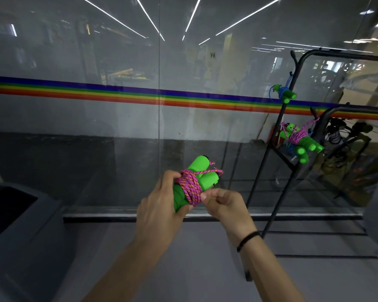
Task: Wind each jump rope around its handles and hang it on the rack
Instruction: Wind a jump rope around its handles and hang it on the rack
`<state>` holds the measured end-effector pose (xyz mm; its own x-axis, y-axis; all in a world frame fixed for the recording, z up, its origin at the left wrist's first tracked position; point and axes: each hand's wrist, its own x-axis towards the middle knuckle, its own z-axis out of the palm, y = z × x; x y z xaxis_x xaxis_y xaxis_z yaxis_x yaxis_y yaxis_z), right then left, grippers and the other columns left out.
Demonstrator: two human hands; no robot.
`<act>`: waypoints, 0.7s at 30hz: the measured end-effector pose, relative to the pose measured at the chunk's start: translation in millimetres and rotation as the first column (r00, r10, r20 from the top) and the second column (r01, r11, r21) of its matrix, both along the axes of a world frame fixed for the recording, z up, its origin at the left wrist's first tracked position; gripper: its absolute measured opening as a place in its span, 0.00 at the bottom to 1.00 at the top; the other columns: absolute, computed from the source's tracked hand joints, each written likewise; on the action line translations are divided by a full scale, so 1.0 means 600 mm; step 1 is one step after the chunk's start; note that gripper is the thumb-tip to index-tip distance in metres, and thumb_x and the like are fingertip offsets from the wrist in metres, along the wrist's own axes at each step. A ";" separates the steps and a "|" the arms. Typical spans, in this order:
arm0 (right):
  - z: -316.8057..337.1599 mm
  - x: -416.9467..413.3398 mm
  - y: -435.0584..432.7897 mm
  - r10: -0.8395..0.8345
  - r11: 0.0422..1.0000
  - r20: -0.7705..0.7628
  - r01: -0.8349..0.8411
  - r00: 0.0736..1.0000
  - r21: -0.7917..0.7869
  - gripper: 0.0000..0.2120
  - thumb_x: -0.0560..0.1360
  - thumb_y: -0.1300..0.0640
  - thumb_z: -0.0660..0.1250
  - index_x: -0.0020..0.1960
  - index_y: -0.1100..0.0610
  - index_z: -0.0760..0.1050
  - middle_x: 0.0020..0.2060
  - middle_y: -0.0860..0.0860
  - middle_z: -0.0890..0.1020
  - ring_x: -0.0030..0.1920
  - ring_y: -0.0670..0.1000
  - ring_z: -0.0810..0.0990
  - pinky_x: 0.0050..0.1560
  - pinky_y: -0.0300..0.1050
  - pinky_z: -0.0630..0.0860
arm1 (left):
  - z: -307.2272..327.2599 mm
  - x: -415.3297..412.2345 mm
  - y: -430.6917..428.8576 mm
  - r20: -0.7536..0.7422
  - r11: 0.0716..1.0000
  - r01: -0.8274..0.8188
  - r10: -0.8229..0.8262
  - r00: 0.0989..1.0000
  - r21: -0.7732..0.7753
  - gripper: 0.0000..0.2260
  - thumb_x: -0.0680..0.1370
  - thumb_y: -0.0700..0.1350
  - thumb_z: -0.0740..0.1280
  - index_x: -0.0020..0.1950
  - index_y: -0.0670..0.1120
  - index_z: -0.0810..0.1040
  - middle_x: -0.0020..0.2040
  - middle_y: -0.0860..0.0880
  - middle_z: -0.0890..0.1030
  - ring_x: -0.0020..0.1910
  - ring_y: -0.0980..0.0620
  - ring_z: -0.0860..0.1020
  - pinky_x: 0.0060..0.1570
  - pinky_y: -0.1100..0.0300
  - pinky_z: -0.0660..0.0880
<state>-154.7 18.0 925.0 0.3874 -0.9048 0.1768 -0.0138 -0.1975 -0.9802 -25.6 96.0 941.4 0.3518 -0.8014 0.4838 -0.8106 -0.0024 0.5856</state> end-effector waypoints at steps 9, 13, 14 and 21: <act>-0.014 -0.011 -0.001 -0.025 0.926 -0.207 -0.056 0.978 -0.374 0.10 0.74 0.61 0.67 0.37 0.50 0.72 0.31 0.43 0.76 0.34 0.40 0.74 0.38 0.33 0.70 | -0.012 0.001 0.001 -0.078 0.998 0.018 -0.013 0.997 0.061 0.28 0.65 0.52 0.76 0.58 0.54 0.65 0.48 0.59 0.74 0.50 0.52 0.78 0.40 0.59 0.69; -0.020 -0.016 -0.002 -0.052 0.884 -0.290 -0.091 0.956 -0.459 0.12 0.75 0.60 0.65 0.37 0.47 0.70 0.28 0.41 0.75 0.32 0.40 0.73 0.34 0.29 0.66 | -0.016 0.001 0.006 -0.069 0.979 0.010 0.004 0.998 0.203 0.27 0.65 0.56 0.73 0.56 0.54 0.63 0.46 0.57 0.76 0.49 0.49 0.79 0.38 0.58 0.69; -0.022 -0.015 0.000 -0.047 0.878 -0.303 -0.105 0.952 -0.467 0.11 0.75 0.59 0.65 0.37 0.48 0.70 0.27 0.42 0.73 0.31 0.41 0.72 0.33 0.30 0.65 | -0.015 0.002 0.007 -0.047 0.969 -0.003 0.015 0.999 0.246 0.26 0.64 0.57 0.73 0.54 0.53 0.63 0.44 0.56 0.76 0.48 0.48 0.79 0.38 0.59 0.67; -0.026 -0.007 0.002 -0.135 0.868 -0.290 -0.028 0.947 -0.495 0.09 0.75 0.60 0.64 0.37 0.55 0.70 0.26 0.44 0.72 0.28 0.43 0.70 0.30 0.31 0.64 | -0.028 -0.007 -0.002 -0.199 0.942 0.031 0.039 0.979 0.334 0.27 0.59 0.54 0.74 0.49 0.50 0.63 0.36 0.52 0.76 0.41 0.49 0.79 0.35 0.58 0.70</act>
